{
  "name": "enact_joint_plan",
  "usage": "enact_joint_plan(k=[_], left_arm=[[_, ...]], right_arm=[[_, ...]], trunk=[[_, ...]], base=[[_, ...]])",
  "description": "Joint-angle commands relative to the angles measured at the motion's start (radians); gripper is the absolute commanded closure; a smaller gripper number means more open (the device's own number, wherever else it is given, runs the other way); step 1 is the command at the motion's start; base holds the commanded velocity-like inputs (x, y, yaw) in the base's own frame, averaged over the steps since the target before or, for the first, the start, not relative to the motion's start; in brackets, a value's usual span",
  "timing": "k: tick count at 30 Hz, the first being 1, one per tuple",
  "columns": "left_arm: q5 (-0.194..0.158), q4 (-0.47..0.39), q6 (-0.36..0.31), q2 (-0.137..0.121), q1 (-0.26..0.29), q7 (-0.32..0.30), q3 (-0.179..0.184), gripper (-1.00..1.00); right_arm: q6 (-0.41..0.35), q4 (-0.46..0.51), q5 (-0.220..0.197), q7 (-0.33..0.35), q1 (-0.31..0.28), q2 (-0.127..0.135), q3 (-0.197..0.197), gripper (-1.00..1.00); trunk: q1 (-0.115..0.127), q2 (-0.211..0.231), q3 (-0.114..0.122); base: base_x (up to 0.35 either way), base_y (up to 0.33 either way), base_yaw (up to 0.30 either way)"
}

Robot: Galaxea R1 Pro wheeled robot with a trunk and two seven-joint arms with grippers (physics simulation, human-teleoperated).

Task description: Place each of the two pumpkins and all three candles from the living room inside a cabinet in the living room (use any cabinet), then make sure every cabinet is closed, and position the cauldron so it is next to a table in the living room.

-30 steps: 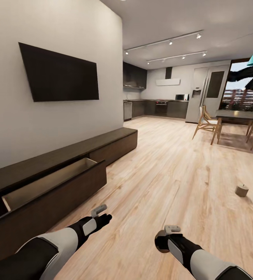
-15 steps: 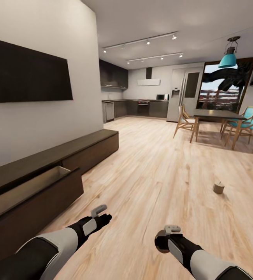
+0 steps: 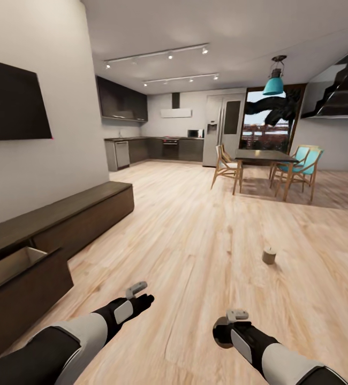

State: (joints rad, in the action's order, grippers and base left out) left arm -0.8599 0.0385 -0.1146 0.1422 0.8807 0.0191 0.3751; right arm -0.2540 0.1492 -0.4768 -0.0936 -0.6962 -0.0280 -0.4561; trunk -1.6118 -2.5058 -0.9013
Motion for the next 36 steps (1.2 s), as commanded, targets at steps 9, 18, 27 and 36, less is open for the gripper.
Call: enact_joint_plan(k=[9, 18, 27, 36], left_arm=[[-0.009, 0.001, -0.002, 0.001, 0.001, 0.002, 0.008, -1.00], [-0.009, 0.001, -0.002, 0.001, 0.001, 0.002, 0.008, -1.00], [-0.009, 0.001, -0.002, 0.001, -0.008, 0.002, 0.008, -1.00], [-0.008, 0.001, 0.000, 0.001, -0.009, 0.001, 0.008, -1.00]], right_arm=[[-0.005, 0.003, -0.009, -0.006, 0.000, 0.000, -0.009, 1.00], [-0.005, 0.003, -0.011, -0.006, 0.000, 0.000, -0.008, 1.00], [-0.005, 0.003, -0.012, -0.002, 0.000, 0.000, -0.006, 1.00], [-0.005, 0.003, -0.013, -0.004, 0.000, 0.000, -0.006, 1.00]], trunk=[[0.000, 0.000, -0.001], [0.000, 0.000, -0.001], [0.000, 0.000, -0.001], [0.000, 0.000, -0.001]], base=[[0.300, -0.200, -0.255], [0.300, -0.200, -0.237], [0.304, -0.176, -0.052], [0.331, -0.016, -0.226]])
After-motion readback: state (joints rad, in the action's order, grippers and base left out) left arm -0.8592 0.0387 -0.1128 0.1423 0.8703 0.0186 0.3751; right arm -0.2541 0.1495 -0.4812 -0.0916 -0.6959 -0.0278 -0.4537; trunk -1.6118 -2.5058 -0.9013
